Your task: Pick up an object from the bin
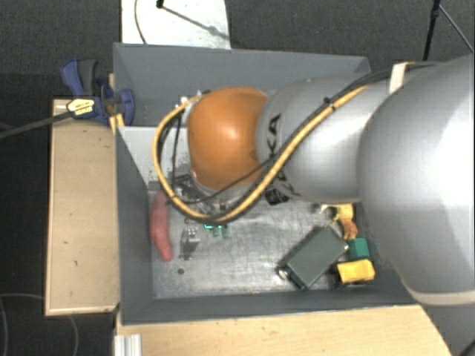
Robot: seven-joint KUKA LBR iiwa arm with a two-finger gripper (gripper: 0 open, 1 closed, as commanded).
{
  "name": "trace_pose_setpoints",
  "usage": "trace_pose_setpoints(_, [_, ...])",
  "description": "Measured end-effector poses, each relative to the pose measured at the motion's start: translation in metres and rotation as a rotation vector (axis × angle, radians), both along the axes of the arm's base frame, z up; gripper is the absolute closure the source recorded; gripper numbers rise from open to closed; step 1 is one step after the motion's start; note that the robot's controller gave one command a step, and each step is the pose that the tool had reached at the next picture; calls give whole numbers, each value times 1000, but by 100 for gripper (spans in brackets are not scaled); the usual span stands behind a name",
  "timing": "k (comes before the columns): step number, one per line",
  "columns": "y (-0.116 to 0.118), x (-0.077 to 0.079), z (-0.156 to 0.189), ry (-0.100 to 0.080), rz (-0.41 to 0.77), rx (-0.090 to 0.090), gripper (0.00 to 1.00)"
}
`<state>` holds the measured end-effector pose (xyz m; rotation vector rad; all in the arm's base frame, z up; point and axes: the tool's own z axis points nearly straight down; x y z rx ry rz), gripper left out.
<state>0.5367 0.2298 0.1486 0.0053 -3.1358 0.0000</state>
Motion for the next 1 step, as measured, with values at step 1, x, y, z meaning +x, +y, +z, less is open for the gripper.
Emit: trace_pose_setpoints(1, [-1, 2, 4, -8, -6, 2, 0])
